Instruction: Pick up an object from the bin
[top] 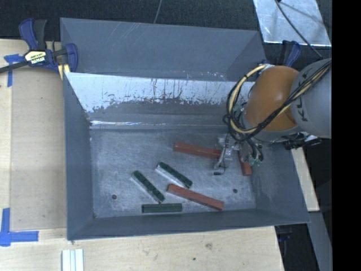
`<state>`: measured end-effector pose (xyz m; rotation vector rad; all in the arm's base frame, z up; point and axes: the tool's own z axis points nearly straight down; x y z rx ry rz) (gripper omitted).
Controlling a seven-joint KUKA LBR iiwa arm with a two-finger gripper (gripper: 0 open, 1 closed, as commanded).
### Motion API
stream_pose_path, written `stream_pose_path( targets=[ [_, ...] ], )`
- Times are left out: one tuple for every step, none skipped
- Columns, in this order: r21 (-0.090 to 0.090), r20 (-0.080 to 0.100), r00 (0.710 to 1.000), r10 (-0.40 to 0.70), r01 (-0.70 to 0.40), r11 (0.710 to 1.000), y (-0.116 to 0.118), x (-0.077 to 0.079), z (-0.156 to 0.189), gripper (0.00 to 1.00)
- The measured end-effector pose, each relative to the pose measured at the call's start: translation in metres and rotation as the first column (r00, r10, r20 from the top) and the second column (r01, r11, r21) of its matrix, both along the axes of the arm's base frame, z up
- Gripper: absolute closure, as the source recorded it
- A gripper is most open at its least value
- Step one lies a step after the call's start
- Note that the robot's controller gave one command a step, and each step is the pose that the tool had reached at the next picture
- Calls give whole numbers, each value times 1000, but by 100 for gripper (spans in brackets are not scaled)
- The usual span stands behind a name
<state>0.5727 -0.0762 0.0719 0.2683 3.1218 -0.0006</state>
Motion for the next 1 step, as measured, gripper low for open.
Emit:
stream_pose_path(
  targets=[
    [0, -4, 998, -67, 67, 998, -13, -11, 144, 100]
  ],
)
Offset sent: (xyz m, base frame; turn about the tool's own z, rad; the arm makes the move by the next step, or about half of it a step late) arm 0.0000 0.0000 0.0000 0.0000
